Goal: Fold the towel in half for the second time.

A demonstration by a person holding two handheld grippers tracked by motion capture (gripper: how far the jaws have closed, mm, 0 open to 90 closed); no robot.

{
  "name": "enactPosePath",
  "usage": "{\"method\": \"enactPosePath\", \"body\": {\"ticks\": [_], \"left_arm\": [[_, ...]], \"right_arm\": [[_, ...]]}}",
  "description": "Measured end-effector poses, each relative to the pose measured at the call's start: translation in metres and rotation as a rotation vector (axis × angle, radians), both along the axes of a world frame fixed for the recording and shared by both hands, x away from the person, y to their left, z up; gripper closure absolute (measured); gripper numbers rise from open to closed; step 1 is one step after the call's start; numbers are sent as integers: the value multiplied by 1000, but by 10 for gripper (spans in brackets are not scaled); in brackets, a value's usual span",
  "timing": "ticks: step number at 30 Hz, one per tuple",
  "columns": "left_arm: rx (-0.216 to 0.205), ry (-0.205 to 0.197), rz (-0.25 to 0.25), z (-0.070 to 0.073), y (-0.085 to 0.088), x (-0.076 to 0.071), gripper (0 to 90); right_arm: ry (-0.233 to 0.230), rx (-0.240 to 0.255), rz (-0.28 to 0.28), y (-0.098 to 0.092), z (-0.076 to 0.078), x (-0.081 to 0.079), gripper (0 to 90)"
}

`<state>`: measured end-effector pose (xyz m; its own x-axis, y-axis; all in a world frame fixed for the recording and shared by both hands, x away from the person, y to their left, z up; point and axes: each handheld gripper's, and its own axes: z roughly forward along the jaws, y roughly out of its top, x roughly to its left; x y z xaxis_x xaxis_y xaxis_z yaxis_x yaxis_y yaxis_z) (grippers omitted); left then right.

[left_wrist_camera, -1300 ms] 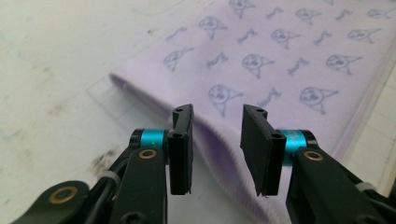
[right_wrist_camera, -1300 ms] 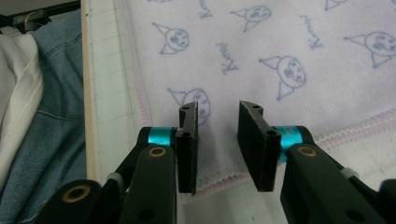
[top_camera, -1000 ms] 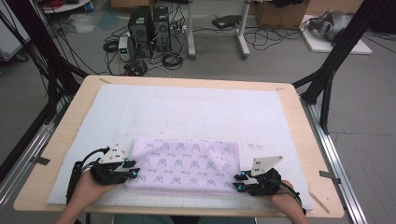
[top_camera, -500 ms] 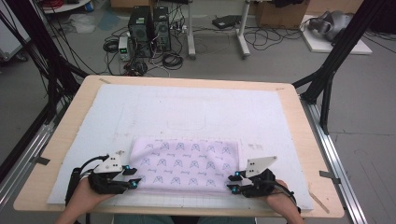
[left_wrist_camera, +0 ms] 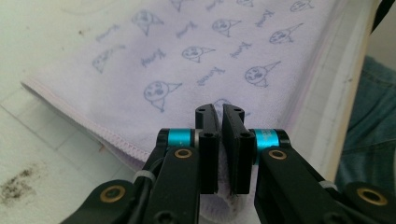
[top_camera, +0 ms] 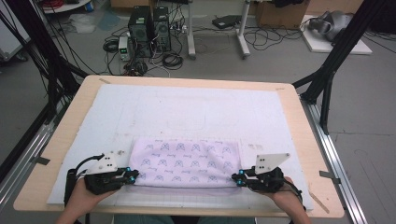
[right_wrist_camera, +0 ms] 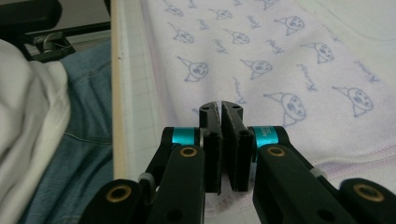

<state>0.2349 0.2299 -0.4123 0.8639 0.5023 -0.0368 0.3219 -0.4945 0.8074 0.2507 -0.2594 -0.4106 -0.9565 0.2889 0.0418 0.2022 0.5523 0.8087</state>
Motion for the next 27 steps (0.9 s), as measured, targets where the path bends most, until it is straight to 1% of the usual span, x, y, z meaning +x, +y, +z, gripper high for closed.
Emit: {"method": "enactPosePath", "body": {"ticks": [1, 2, 4, 5, 6, 7, 8, 9, 11, 12, 15, 16, 18, 19, 20, 21, 23, 25, 27], "left_arm": [[6, 1, -3, 0, 0, -1, 845], [17, 16, -15, -2, -1, -2, 844], [45, 51, -29, -11, -3, -2, 835], [65, 71, -37, -16, -4, -2, 816], [63, 88, -34, -21, -4, -1, 773], [52, 95, -29, -21, -4, 0, 715], [35, 93, -16, -19, -2, 1, 680], [27, 87, -6, -16, -1, 3, 630], [5, 60, 26, -8, 2, 8, 582], [10, 42, 43, -4, 3, 12, 575], [5, -4, 104, 3, 4, 26, 577], [6, -17, 123, 4, 3, 32, 590], [-7, -34, 154, 3, 2, 45, 676], [3, -48, 172, 1, 0, 51, 701], [10, -49, 195, -1, -2, 58, 717], [13, -46, 204, -5, -4, 64, 729], [41, -43, 228, -12, -9, 73, 728], [81, -38, 242, -18, -13, 78, 721], [114, -17, 255, -25, -15, 82, 715]], "right_arm": [[1, 0, 9, -1, 3, -1, 868], [2, -8, 14, -1, 4, -2, 867], [23, -31, 34, 0, 0, -4, 859], [45, -46, 42, 1, -5, -4, 839], [72, -64, 48, 2, -10, -4, 799], [101, -74, 56, 3, -16, -3, 748], [105, -74, 54, 3, -17, -3, 719], [103, -47, 42, 2, -16, -1, 687], [83, -14, 14, 0, -9, 4, 658], [65, -3, -8, -1, -4, 8, 652], [9, -3, -82, -1, 8, 25, 638], [1, -4, -109, 0, 9, 33, 641], [-16, -16, -148, 5, 10, 48, 662], [-14, -29, -171, 8, 8, 56, 675], [-17, -31, -181, 12, 6, 64, 696], [-16, -37, -195, 15, 2, 72, 706], [5, -55, -230, 17, -7, 84, 721], [34, -80, -245, 17, -17, 91, 723], [66, -116, -264, 15, -26, 94, 732]]}}
